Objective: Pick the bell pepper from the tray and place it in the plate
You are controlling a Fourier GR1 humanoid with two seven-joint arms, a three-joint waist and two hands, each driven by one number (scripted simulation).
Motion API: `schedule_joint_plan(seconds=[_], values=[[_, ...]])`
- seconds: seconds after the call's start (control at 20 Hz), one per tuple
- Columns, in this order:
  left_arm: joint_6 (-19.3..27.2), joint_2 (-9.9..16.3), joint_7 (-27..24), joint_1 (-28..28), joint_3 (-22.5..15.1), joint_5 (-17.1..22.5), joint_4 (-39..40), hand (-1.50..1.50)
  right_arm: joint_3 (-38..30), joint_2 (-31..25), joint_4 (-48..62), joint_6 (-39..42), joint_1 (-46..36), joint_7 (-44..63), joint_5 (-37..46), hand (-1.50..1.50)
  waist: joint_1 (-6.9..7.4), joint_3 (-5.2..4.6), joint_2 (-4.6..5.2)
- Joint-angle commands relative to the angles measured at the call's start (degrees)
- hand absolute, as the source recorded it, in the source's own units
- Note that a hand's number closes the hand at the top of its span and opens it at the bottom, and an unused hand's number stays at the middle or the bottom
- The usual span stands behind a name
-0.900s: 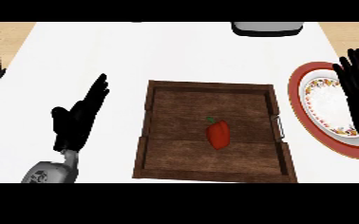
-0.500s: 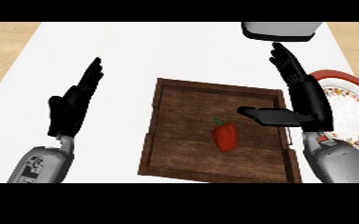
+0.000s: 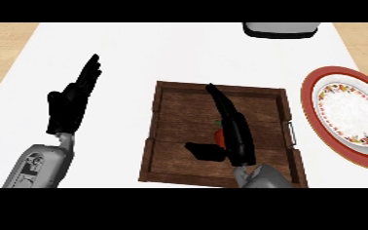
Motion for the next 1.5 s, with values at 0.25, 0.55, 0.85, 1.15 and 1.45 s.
schedule_joint_plan(seconds=[0.25,0.55,0.85,1.15,1.45], values=[[-0.1,-0.6,-3.8,1.4,1.9,-1.0,3.8,0.0,4.5,1.7,-11.3,4.0,-3.7,24.0,29.1,-1.5,-1.87,0.17,-0.34],[-0.1,-0.9,-0.7,0.2,2.0,-0.2,1.4,0.0,5.2,-2.0,-19.4,30.5,-5.6,41.3,27.8,-1.5,-2.05,0.06,-0.64],[-0.2,-1.6,-1.8,0.5,1.3,-1.6,1.8,0.0,-0.6,-0.2,-26.4,48.7,-10.1,53.8,19.2,-1.5,-1.1,0.2,-0.21],[-1.2,-1.3,-0.2,0.3,2.4,-1.2,1.2,0.0,-2.5,2.4,-24.3,52.9,-9.1,56.6,17.1,-1.5,-1.01,0.26,-0.11],[-2.5,-1.0,-2.4,0.1,3.5,-1.9,2.6,0.0,-7.4,2.7,-19.5,54.5,-9.1,52.1,14.9,-1.5,-0.91,0.27,0.05]])
